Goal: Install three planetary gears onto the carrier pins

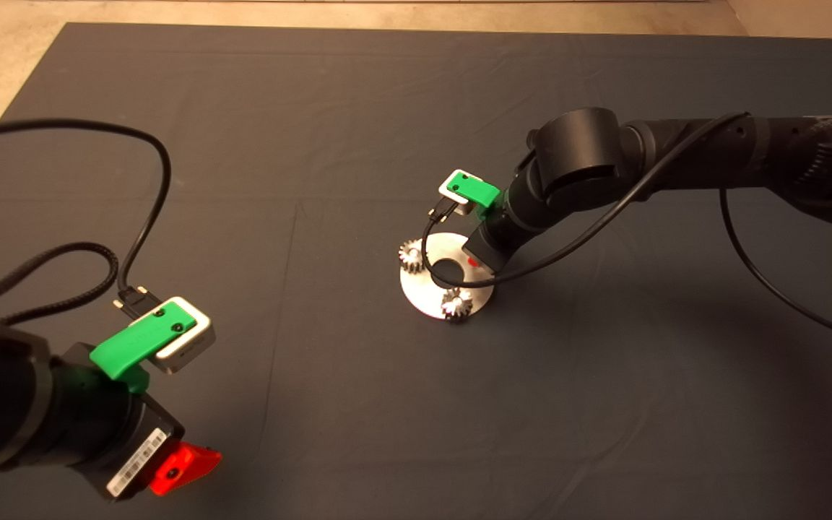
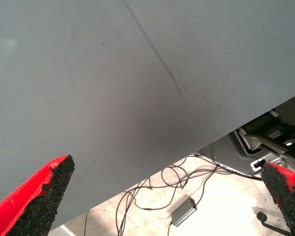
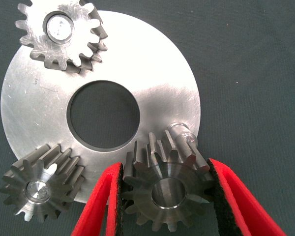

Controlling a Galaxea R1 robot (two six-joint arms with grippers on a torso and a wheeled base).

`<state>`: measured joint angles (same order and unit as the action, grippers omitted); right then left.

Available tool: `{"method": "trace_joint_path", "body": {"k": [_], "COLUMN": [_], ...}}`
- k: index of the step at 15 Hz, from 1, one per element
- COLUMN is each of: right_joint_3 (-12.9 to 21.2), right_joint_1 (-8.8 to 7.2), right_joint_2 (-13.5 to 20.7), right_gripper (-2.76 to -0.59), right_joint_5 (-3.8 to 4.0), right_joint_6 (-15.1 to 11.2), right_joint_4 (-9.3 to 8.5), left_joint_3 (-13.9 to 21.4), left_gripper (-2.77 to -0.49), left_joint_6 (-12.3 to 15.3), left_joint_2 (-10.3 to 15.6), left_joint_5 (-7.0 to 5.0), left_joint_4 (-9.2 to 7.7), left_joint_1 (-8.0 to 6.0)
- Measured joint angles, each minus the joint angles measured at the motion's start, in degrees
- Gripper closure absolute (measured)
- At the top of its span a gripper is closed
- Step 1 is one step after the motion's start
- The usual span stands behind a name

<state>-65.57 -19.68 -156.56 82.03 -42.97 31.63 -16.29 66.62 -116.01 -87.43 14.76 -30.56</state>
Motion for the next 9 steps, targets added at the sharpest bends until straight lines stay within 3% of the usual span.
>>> {"method": "trace_joint_path", "body": {"k": [9], "right_joint_3": [-1.62], "right_joint_1": [0.0], "right_joint_2": [0.09], "right_gripper": [-0.94], "right_joint_5": [0.2], "right_joint_6": [0.04], "right_joint_4": [0.83], "left_joint_3": [0.0], "left_gripper": [-2.77], "left_joint_6": [0.0], "left_joint_2": [0.0], "left_joint_5": [-0.02], "left_joint_4": [-0.18], "left_joint_1": [-0.02]}}
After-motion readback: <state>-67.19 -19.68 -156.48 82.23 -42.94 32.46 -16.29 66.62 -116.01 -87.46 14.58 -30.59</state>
